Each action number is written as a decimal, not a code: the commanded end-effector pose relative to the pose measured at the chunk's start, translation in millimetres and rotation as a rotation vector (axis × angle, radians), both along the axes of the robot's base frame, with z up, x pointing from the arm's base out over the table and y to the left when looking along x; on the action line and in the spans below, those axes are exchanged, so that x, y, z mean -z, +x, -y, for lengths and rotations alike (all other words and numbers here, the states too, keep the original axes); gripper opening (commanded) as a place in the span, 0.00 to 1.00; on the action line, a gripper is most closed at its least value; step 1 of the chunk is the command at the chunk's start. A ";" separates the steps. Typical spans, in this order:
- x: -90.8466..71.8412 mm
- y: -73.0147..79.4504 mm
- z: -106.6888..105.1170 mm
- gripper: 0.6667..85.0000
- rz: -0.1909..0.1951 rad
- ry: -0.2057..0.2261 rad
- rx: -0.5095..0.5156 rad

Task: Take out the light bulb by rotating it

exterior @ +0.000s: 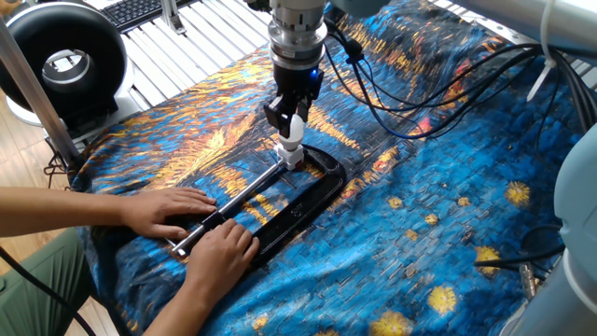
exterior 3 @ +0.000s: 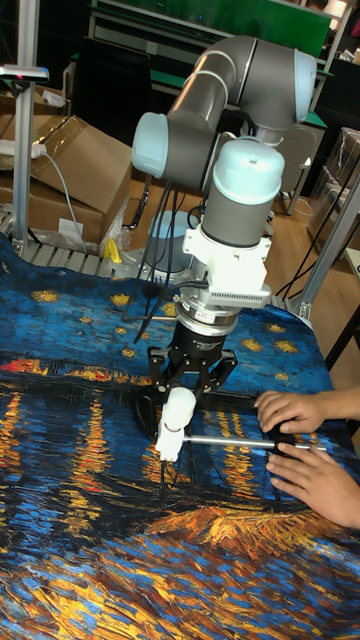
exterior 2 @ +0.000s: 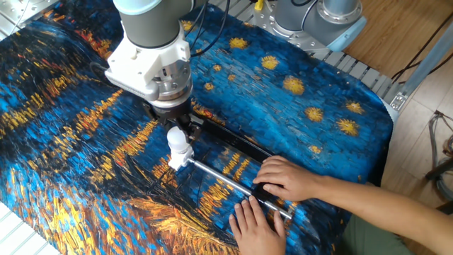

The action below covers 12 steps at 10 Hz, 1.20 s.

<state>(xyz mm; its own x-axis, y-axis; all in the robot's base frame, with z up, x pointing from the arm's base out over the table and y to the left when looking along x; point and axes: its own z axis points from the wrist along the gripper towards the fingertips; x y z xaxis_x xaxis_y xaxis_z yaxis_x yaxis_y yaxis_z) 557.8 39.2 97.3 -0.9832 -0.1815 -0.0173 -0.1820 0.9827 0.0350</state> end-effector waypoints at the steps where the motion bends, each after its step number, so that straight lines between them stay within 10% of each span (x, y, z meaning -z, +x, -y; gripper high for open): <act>1: 0.1 4.6 -3.0 0.60 0.014 0.014 0.000; 12: 2.7 2.5 0.1 0.43 0.000 -0.004 0.041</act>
